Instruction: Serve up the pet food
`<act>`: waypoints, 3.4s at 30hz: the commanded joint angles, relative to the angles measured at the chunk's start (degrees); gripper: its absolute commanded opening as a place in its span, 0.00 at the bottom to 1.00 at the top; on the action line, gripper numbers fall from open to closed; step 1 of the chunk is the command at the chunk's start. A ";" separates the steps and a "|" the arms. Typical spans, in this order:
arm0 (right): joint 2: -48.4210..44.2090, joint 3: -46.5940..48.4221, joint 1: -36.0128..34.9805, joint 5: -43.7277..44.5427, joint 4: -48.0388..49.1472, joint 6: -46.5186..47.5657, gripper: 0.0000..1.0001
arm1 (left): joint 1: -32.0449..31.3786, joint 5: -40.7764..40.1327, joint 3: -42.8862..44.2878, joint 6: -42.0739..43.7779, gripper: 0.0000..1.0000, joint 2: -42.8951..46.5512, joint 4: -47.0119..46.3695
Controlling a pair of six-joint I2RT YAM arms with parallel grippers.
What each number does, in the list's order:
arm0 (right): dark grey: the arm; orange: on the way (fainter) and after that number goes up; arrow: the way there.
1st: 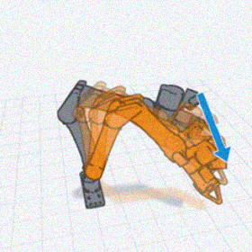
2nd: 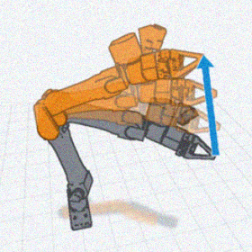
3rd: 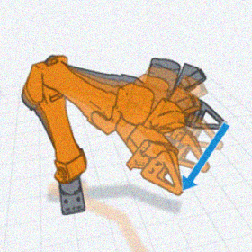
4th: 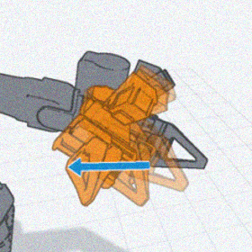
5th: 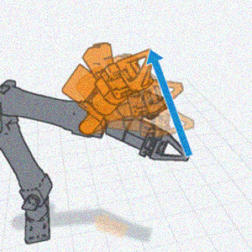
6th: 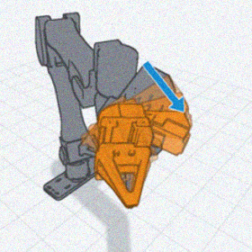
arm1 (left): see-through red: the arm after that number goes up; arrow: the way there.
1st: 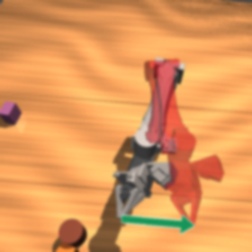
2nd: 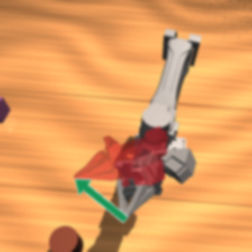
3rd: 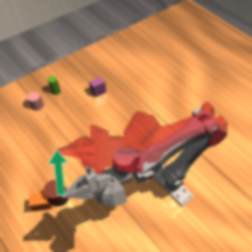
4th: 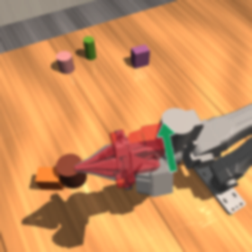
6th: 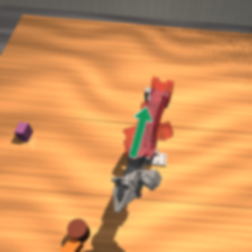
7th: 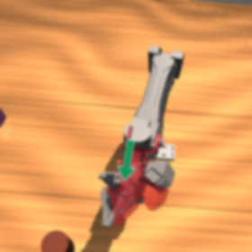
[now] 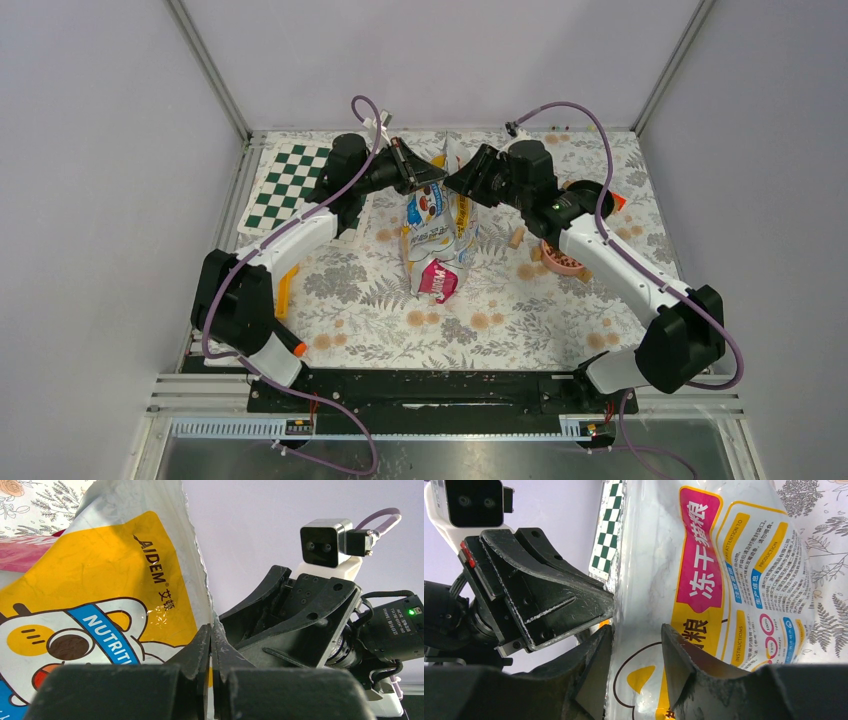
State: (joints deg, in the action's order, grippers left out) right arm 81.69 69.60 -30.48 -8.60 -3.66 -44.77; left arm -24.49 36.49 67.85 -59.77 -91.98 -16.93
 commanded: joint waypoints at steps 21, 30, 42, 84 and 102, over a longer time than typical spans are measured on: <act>-1.78 0.33 1.83 1.46 -2.29 4.72 0.00 | 0.32 -0.58 0.88 7.08 0.00 2.98 4.81; -1.45 2.30 1.88 2.36 -6.10 9.86 0.00 | 0.33 -7.06 3.64 16.39 0.00 4.86 15.02; 0.09 4.04 1.83 0.52 -5.84 6.73 0.00 | 0.35 -11.20 6.51 23.50 0.00 6.16 21.40; 3.46 0.45 2.72 -13.68 8.35 -2.32 0.00 | -0.33 -1.48 7.02 15.06 0.17 0.35 9.25; 2.72 2.77 2.76 -14.79 3.10 6.22 0.14 | -0.38 -3.15 9.94 16.17 0.00 -1.71 12.85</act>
State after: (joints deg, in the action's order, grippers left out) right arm 84.73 70.13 -27.18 -22.11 1.08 -41.52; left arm -24.69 34.96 75.40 -45.54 -93.27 -4.36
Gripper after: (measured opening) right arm 0.065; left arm 0.010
